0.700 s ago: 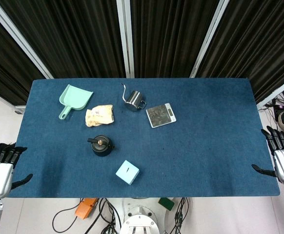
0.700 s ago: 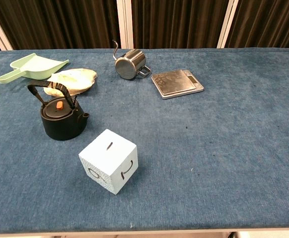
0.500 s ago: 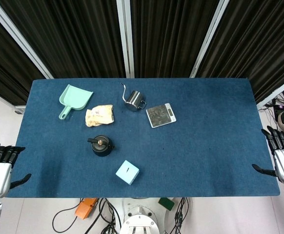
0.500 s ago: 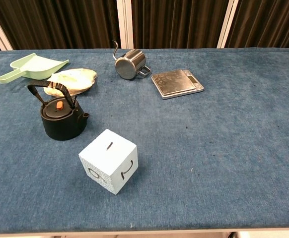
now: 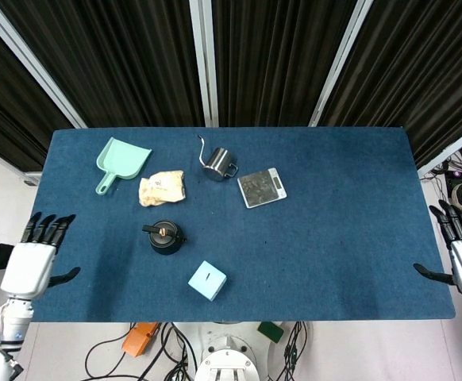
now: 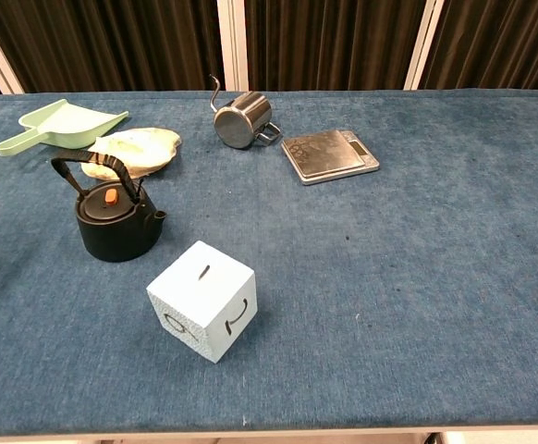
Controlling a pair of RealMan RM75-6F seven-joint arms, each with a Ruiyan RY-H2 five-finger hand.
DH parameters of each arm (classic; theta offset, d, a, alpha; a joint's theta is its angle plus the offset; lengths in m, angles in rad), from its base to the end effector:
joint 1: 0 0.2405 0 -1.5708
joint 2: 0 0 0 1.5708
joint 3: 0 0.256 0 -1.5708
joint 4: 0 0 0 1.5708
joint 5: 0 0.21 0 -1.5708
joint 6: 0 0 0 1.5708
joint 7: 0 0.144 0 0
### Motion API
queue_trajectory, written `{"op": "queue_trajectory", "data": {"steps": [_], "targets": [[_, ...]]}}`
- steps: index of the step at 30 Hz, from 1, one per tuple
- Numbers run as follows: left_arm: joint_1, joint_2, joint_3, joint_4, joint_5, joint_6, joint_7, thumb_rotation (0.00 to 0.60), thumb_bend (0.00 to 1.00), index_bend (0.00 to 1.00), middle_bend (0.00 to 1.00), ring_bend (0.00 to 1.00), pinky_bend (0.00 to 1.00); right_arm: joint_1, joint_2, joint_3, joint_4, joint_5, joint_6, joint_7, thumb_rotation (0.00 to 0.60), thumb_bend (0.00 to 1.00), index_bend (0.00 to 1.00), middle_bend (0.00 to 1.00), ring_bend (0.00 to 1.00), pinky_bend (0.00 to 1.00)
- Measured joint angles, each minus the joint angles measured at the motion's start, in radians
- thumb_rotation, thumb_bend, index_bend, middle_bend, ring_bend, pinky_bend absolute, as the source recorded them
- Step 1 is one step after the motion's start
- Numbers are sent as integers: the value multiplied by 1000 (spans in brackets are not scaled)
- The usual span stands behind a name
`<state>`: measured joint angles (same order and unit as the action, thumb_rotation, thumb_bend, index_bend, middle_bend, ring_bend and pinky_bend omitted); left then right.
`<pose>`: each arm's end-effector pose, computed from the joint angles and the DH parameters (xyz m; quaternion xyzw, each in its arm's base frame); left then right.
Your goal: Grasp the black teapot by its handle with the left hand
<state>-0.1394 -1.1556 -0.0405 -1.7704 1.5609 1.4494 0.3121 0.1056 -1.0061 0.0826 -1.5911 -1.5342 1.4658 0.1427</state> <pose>-0.2580 0.1895 0.1274 -0.6578 -0.3270 -0.3726 0.5670 -0.3117 -0.1951 0.1983 0.6017 -0.3723 0.4096 0.5758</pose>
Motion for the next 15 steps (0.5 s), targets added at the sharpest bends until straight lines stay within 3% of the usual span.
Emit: {"op": "queue_trajectory", "data": {"steps": [8, 12, 15], "targets": [[-191, -48, -65, -82, -24, -243, 133, 600, 61, 80, 139, 101, 30, -3, 8, 0, -3, 19, -6, 2, 600, 43, 0, 21, 0, 0], [-261, -86, -99, -110, -111, -327, 205, 600, 61, 109, 148, 112, 30, -2, 10, 0, -5, 22, -8, 1, 600, 44, 0, 21, 0, 0], [-309, -123, -123, -125, -192, -365, 269, 600, 61, 182, 211, 174, 30, -1, 11, 1, -5, 26, -13, -1, 600, 43, 0, 21, 0, 0]]}}
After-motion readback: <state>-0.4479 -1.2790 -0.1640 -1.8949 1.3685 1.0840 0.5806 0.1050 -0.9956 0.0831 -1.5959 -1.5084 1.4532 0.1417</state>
